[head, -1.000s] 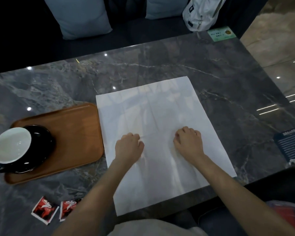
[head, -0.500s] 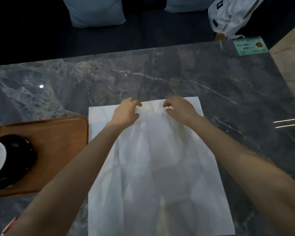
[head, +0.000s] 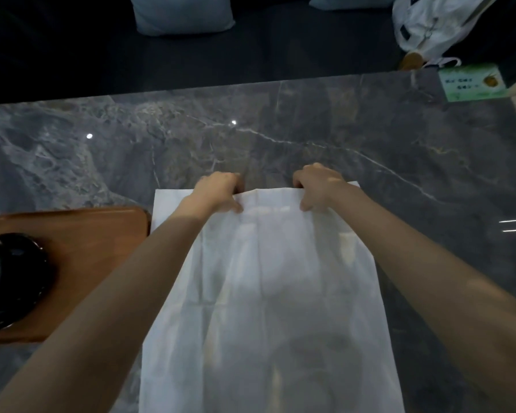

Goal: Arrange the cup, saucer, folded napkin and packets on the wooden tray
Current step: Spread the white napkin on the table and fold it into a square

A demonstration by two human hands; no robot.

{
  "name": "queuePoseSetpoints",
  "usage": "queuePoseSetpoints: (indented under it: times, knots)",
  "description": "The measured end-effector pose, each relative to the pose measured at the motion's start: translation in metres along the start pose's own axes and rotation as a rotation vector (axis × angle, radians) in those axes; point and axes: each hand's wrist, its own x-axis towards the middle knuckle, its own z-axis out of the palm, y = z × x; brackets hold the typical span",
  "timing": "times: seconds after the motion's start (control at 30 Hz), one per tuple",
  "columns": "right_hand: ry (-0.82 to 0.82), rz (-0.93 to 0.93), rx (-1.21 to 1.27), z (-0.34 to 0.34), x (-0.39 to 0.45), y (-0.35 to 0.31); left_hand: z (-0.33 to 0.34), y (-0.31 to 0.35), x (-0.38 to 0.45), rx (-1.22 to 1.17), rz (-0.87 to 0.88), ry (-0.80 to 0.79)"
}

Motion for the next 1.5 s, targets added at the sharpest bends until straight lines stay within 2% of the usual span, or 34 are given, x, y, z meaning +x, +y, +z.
queuePoseSetpoints:
  times: [0.07, 0.2, 0.33, 0.43, 0.53, 0.67, 0.73, 0.9, 1.1, 1.2, 1.33, 1.5]
  knots:
    - [0.007, -0.009, -0.046, 0.001, -0.001, -0.003, 0.001, 0.000, 0.000, 0.021, -0.003, -0.015]
    - [0.050, 0.009, -0.062, 0.004, -0.013, -0.007, 0.008, 0.003, -0.008, 0.060, 0.021, 0.074]
    - [0.238, -0.090, -0.195, 0.024, -0.042, -0.010, 0.026, 0.005, -0.035, 0.138, 0.065, 0.250]
    - [0.304, -0.136, -0.304, 0.041, -0.066, -0.012, 0.037, 0.007, -0.064, 0.248, 0.151, 0.317]
    - [0.359, -0.126, -0.305, 0.050, -0.092, -0.013, 0.040, 0.005, -0.096, 0.234, 0.222, 0.341]
    - [0.608, -0.256, -0.329, 0.063, -0.141, -0.020, 0.043, 0.004, -0.148, 0.236, 0.466, 0.526]
    - [0.651, -0.276, -0.359, 0.072, -0.169, -0.027, 0.050, 0.002, -0.171, 0.265, 0.545, 0.561]
    - [0.610, -0.274, -0.477, 0.113, -0.222, -0.038, 0.082, -0.005, -0.213, 0.335, 0.675, 0.664]
    - [0.465, -0.324, -0.561, 0.171, -0.259, -0.038, 0.137, -0.018, -0.256, 0.327, 0.858, 0.603]
    - [0.419, -0.344, -0.564, 0.193, -0.271, -0.037, 0.155, -0.017, -0.274, 0.388, 0.883, 0.534]
    - [0.393, -0.348, -0.574, 0.210, -0.284, -0.036, 0.173, -0.012, -0.290, 0.415, 0.903, 0.547]
    - [0.485, -0.395, -0.588, 0.228, -0.299, -0.039, 0.187, -0.015, -0.304, 0.419, 0.893, 0.583]
